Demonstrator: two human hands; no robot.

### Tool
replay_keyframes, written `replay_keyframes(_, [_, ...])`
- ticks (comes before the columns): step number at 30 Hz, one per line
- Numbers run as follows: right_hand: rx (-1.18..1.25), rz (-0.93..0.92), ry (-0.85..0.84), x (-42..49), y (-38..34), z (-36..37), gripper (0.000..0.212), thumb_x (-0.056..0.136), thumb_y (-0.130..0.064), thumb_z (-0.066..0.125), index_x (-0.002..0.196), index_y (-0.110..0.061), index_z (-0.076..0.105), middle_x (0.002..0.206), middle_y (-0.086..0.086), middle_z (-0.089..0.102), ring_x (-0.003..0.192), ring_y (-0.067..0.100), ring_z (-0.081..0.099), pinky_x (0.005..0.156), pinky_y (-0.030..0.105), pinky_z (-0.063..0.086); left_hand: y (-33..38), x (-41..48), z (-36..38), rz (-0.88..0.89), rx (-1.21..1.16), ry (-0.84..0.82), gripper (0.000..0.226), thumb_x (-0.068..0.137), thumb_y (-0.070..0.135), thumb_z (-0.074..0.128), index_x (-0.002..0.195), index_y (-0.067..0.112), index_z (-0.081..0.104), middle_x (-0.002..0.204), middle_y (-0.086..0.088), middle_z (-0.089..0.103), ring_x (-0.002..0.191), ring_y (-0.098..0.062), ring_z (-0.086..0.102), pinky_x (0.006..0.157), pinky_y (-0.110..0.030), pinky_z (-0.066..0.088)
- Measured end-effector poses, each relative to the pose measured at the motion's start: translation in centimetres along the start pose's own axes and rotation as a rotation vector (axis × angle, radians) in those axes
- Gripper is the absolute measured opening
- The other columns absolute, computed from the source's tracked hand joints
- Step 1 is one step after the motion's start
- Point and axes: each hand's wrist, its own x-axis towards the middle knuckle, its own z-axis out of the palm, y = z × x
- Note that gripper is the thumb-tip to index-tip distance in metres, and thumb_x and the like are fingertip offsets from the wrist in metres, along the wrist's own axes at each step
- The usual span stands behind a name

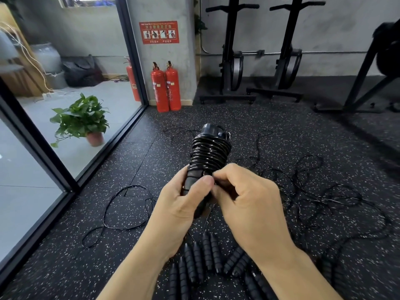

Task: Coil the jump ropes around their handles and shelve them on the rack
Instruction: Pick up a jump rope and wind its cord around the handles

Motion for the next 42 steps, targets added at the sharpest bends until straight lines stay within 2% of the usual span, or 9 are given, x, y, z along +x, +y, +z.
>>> replay_keyframes(6, [-0.006,0.069,-0.011,0.0,-0.6,-0.1,0.037,0.080,-0.018,0.075,0.109,-0.029,0.055,0.076,-0.016,0.063,0.068,0.007,0.062,0.059,0.034,0.055,0.1,-0.1,-0.2,0.000,0.016,0.012,0.034,0.069,0.050,0.071,0.095,0.028,0.072,0.086,-0.008,0.063,0.078,-0.024,0.051,0.069,-0.043,0.039])
replay_keyframes(10, [-0.038,0.058,0.003,0.0,-1.0,-0.1,0.029,0.077,-0.026,0.066,0.105,-0.025,0.062,0.077,-0.018,0.062,0.069,0.007,0.061,0.057,0.034,0.055,0.1,-0.3,-0.3,-0.002,0.032,0.016,0.033,0.069,0.051,0.069,0.092,0.028,0.072,0.083,-0.004,0.065,0.075,-0.020,0.052,0.065,-0.037,0.041])
replay_keyframes(17, [-0.189,0.021,0.059,-0.2,-1.2,0.4,0.020,0.076,-0.029,0.069,0.094,-0.019,0.067,0.078,-0.010,0.068,0.066,0.013,0.065,0.051,0.038,0.054,0.0,-0.4,-0.5,-0.014,0.033,0.041,0.035,0.069,0.053,0.067,0.092,0.027,0.071,0.082,-0.004,0.063,0.076,-0.020,0.052,0.066,-0.036,0.041])
replay_keyframes(23, [-0.237,0.023,-0.087,0.0,-0.7,-0.2,0.030,0.074,-0.034,0.078,0.095,-0.026,0.058,0.082,-0.014,0.061,0.060,0.007,0.053,0.053,0.035,0.050,-0.1,-0.7,-1.0,-0.019,0.077,0.008,0.034,0.071,0.051,0.068,0.096,0.027,0.071,0.091,-0.011,0.066,0.081,-0.024,0.057,0.071,-0.044,0.045])
replay_keyframes(26, [-0.182,-0.001,-0.134,0.3,-0.2,-0.3,0.028,0.074,-0.033,0.076,0.091,-0.025,0.055,0.085,-0.014,0.054,0.061,0.001,0.038,0.055,0.032,0.047,-0.1,-0.8,-1.1,-0.022,0.082,0.004,0.032,0.070,0.049,0.067,0.095,0.028,0.071,0.085,-0.006,0.063,0.076,-0.021,0.053,0.066,-0.040,0.043])
replay_keyframes(31, [-0.046,-0.014,-0.199,0.5,-0.3,-0.3,0.021,0.074,-0.027,0.070,0.083,-0.020,0.052,0.080,-0.012,0.050,0.072,0.010,0.048,0.058,0.031,0.044,-0.1,-1.0,-1.0,-0.053,0.039,0.005,0.030,0.069,0.045,0.067,0.091,0.025,0.070,0.086,-0.010,0.059,0.076,-0.024,0.048,0.066,-0.043,0.039])
replay_keyframes(35, [0.007,-0.008,-0.201,0.5,-0.5,-0.3,0.022,0.073,-0.023,0.071,0.078,-0.020,0.050,0.076,-0.013,0.048,0.070,0.010,0.047,0.058,0.024,0.039,-0.3,-1.0,-1.0,-0.067,0.026,0.000,0.033,0.071,0.043,0.067,0.095,0.020,0.068,0.095,-0.016,0.060,0.081,-0.029,0.048,0.072,-0.050,0.039])
replay_keyframes(38, [0.032,-0.011,-0.205,0.5,-0.5,-0.5,0.023,0.072,-0.019,0.072,0.077,-0.019,0.050,0.076,-0.013,0.047,0.070,0.008,0.046,0.059,0.022,0.039,-0.2,-1.1,-1.1,-0.067,-0.004,-0.003,0.032,0.072,0.042,0.065,0.090,0.016,0.066,0.090,-0.015,0.055,0.078,-0.030,0.044,0.069,-0.051,0.036])
replay_keyframes(42, [-0.033,-0.086,-0.197,0.5,-0.9,-0.7,0.018,0.074,-0.015,0.069,0.077,-0.014,0.051,0.075,-0.010,0.048,0.072,0.010,0.045,0.059,0.030,0.043,0.1,-1.2,-0.8,-0.089,-0.025,0.016,0.041,0.073,0.056,0.067,0.091,0.019,0.071,0.088,-0.016,0.055,0.078,-0.030,0.045,0.071,-0.050,0.037])
